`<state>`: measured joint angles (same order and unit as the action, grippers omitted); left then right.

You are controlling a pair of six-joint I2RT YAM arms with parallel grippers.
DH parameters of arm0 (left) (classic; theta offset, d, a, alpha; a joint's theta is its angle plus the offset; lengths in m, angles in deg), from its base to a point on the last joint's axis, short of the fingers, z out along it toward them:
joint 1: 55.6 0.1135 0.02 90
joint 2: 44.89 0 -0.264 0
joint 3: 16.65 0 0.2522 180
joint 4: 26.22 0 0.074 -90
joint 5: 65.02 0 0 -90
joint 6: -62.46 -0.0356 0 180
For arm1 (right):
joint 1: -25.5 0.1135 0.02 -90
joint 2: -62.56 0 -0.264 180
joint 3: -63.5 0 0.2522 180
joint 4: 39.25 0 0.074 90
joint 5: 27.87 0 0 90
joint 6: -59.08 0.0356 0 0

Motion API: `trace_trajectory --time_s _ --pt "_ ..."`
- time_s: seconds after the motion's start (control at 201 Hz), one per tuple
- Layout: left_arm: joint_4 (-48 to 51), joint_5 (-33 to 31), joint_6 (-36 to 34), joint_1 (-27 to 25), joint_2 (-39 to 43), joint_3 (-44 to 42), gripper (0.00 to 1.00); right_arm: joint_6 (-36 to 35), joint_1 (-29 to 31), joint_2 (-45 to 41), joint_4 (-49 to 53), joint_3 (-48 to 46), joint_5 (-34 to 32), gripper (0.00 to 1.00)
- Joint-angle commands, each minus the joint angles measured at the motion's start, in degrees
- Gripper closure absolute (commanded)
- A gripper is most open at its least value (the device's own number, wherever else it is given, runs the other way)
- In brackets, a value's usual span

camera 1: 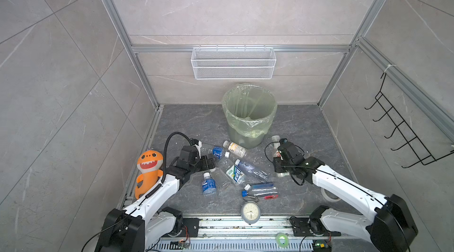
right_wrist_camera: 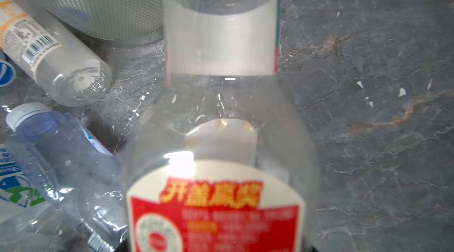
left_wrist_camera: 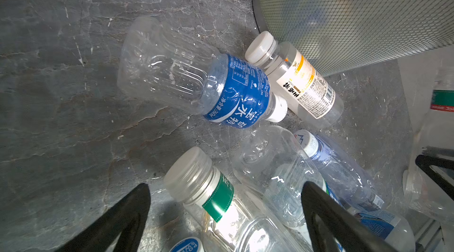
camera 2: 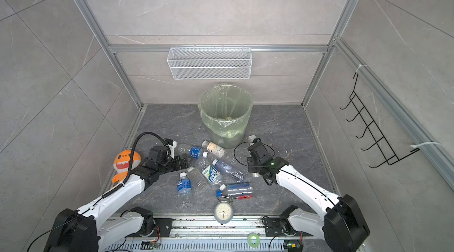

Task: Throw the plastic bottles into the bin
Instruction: 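Lift the red-labelled bottle over the bin and open the right gripper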

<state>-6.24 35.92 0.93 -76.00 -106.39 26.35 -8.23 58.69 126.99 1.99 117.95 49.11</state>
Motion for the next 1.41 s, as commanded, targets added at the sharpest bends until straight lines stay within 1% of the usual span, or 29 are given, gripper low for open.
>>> trace_trajectory --time_s 0.0,0.179,0.324,0.523,0.652,0.707,0.787,0.851,0.986,1.016,1.046,1.09,1.12,1.13,1.14,1.205,1.255,1.285,1.344,1.404 --pt "-0.06 1.02 -1.14 0.15 -0.08 2.2 0.03 0.34 0.62 -5.24 -2.93 -2.32 -1.75 0.42" --pt "-0.49 1.34 -1.05 0.18 -0.57 2.4 0.03 -0.87 1.69 -14.42 -3.93 -3.86 -2.68 0.42" --pt "-0.45 1.54 -1.05 0.18 -0.85 2.76 0.03 -2.55 2.33 -18.61 -2.85 -0.94 -1.51 0.42" --pt "-0.09 1.59 -1.0 0.13 -1.52 3.31 0.03 -4.59 2.67 -19.32 -0.45 7.02 -0.28 0.42" --pt "-0.49 1.8 -0.68 0.14 -1.53 3.4 0.03 -5.44 2.8 -17.12 0.25 13.84 1.01 0.43" --pt "-0.47 1.89 -0.7 0.14 -1.49 3.37 0.03 -5.15 2.85 -15.05 0.7 17.76 0.95 0.44" --pt "-0.32 1.85 -0.91 0.18 -1.52 3.54 0.03 -5.12 2.85 -9.92 2.52 25.48 0.26 0.46" --pt "0.15 1.72 -1.41 0.18 -1.66 4.09 0.03 -5.19 2.85 -4.3 3.97 32.65 -0.63 0.46" --pt "0.54 2.07 -1.56 0.17 -1.65 4.56 0.03 -6.87 2.76 10.97 5.44 51.32 -0.3 0.45" --pt "0.46 2.07 -1.41 0.12 -1.59 4.51 0.03 -7.53 2.67 14.65 5.7 55.67 -0.59 0.42" --pt "0.35 2.13 -1.18 0.18 -1.67 4.32 0.03 -7.98 2.46 18.13 6.34 59.75 -0.88 0.36" --pt "-0.01 2.35 -0.63 0.17 -1.62 3.98 0.03 -8.2 1.56 24.25 8.24 67.49 -1.49 0.21" --pt "0.0 2.53 -0.37 0.14 -1.65 3.75 0.03 -8.4 0.81 28.15 9.84 72.26 -2.33 0.1" --pt "-0.03 2.58 -0.24 0.18 -1.64 3.69 0.03 -8.51 0.51 29.45 10.74 73.86 -2.6 0.04" --pt "-0.01 2.66 -0.14 0.12 -1.55 3.67 0.03 -8.54 0.22 30.9 11.38 75.38 -2.93 0.02" --pt "0.22 3.03 0.26 0.15 -1.21 3.31 0.03 -7.77 -1.38 38.02 17.18 85.72 -4.24 0.01" --pt "0.4 3.2 0.58 0.11 -0.79 3.09 0.03 -7.15 -1.75 40.84 19.84 90.45 -4.21 0.01" --pt "0.64 3.13 0.62 0.12 -0.37 2.94 0.03 -7.2 -1.67 40.92 19.28 90.71 -3.7 0.01" --pt "1.21 2.69 0.71 0.1 0.48 2.8 0.03 -7.53 -1.7 39.07 15.17 88.04 -1.68 0.01" --pt "1.55 2.55 0.56 0.03 1.17 2.76 0.03 -7.58 -1.67 37.37 13.67 86.77 -0.57 0.01"
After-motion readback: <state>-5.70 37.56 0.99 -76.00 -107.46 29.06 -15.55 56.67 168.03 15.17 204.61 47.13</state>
